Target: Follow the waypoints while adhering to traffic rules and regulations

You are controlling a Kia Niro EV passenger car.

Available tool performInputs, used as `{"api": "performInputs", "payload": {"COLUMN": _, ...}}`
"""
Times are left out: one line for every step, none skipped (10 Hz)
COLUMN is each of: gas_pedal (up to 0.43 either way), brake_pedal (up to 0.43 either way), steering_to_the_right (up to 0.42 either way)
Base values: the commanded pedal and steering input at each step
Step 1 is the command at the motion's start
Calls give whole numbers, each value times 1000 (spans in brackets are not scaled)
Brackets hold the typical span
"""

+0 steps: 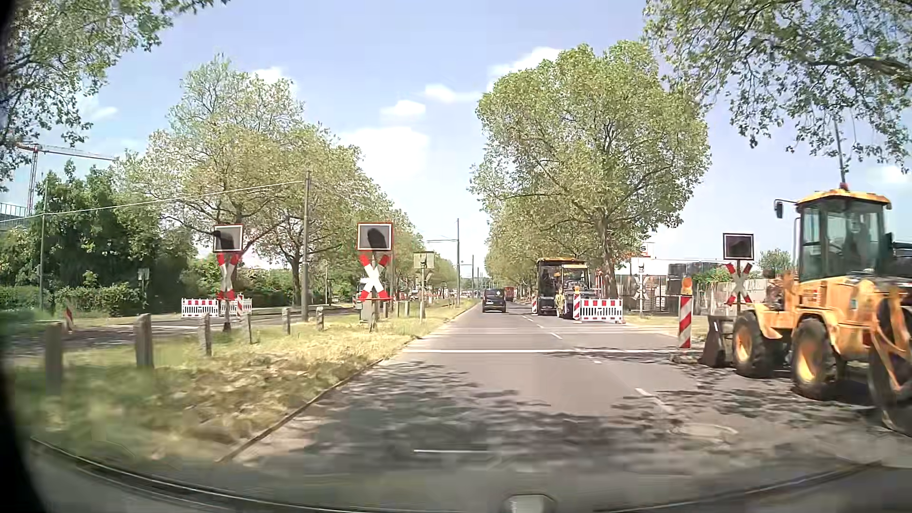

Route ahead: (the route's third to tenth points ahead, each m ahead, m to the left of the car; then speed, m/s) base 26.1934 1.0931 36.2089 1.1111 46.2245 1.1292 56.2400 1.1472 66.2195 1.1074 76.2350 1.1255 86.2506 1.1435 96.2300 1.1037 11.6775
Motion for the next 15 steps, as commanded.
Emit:
{"api": "performInputs", "payload": {"gas_pedal": 110, "brake_pedal": 30, "steering_to_the_right": 1}}
{"api": "performInputs", "payload": {"gas_pedal": 110, "brake_pedal": 30, "steering_to_the_right": 1}}
{"api": "performInputs", "payload": {"gas_pedal": 110, "brake_pedal": 30, "steering_to_the_right": 1}}
{"api": "performInputs", "payload": {"gas_pedal": 110, "brake_pedal": 30, "steering_to_the_right": 1}}
{"api": "performInputs", "payload": {"gas_pedal": 110, "brake_pedal": 30, "steering_to_the_right": 1}}
{"api": "performInputs", "payload": {"gas_pedal": 110, "brake_pedal": 30, "steering_to_the_right": 2}}
{"api": "performInputs", "payload": {"gas_pedal": 98, "brake_pedal": 30, "steering_to_the_right": 3}}
{"api": "performInputs", "payload": {"gas_pedal": 98, "brake_pedal": 30, "steering_to_the_right": 4}}
{"api": "performInputs", "payload": {"gas_pedal": 98, "brake_pedal": 30, "steering_to_the_right": 3}}
{"api": "performInputs", "payload": {"gas_pedal": 98, "brake_pedal": 30, "steering_to_the_right": 4}}
{"api": "performInputs", "payload": {"gas_pedal": 98, "brake_pedal": 30, "steering_to_the_right": 4}}
{"api": "performInputs", "payload": {"gas_pedal": 98, "brake_pedal": 30, "steering_to_the_right": 4}}
{"api": "performInputs", "payload": {"gas_pedal": 98, "brake_pedal": 30, "steering_to_the_right": 3}}
{"api": "performInputs", "payload": {"gas_pedal": 98, "brake_pedal": 30, "steering_to_the_right": 3}}
{"api": "performInputs", "payload": {"gas_pedal": 98, "brake_pedal": 30, "steering_to_the_right": 3}}
